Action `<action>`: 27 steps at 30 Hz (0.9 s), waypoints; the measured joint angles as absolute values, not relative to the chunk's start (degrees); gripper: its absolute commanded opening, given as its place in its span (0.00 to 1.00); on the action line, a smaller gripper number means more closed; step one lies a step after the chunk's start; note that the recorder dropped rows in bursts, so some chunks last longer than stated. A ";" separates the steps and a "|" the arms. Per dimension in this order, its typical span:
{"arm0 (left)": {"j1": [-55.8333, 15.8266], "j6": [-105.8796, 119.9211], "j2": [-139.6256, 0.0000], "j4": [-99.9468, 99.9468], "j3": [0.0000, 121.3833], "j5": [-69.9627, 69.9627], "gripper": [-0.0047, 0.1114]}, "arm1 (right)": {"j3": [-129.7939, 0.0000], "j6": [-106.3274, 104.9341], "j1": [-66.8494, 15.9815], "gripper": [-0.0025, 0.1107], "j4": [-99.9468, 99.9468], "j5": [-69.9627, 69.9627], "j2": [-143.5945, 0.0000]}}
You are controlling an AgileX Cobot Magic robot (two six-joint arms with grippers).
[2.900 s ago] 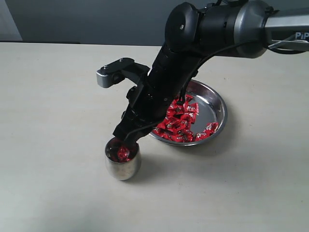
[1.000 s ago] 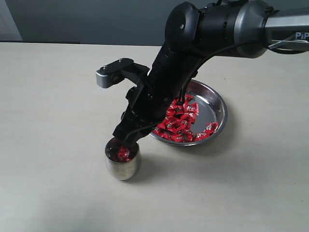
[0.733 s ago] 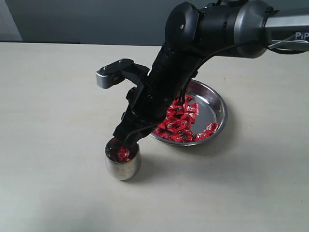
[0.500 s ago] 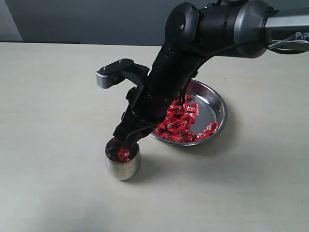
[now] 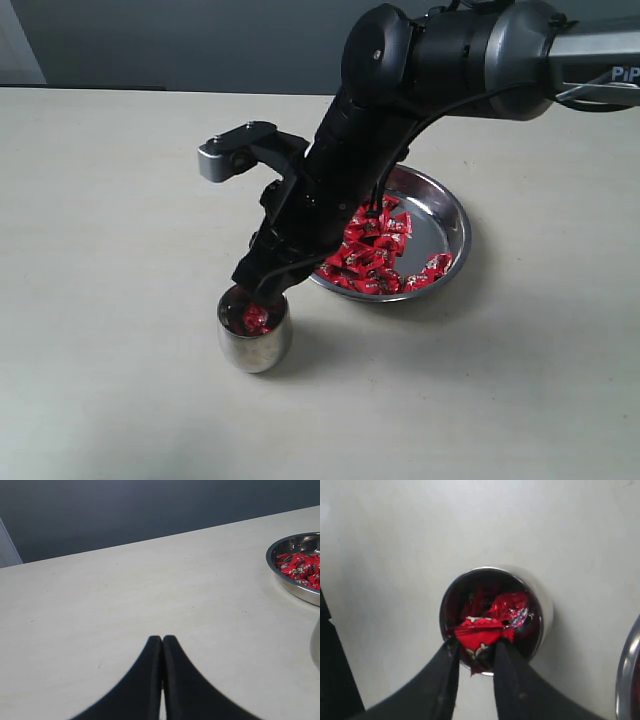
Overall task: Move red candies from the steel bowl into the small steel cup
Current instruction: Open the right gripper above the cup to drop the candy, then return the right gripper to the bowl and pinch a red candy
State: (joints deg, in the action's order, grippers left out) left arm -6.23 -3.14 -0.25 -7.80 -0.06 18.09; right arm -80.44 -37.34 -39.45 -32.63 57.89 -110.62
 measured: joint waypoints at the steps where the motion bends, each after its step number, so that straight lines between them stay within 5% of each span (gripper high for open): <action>1: -6.23 -3.14 -0.25 -7.80 -0.06 18.09 0.04 | -80.44 -37.34 -39.45 0.24 -32.89 57.56 -110.62; 25: -6.23 -3.14 -0.25 -7.80 -0.06 18.09 0.04 | -80.44 -36.69 -39.54 0.24 -34.91 60.27 -112.84; 27: -6.23 -3.14 -0.25 -7.80 -0.06 18.09 0.04 | -80.44 -37.40 -39.54 0.31 -35.02 60.52 -112.93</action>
State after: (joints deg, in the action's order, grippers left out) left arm -6.23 -3.14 -0.25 -7.80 -0.06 18.09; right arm -80.44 -37.40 -39.54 -35.02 60.52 -112.93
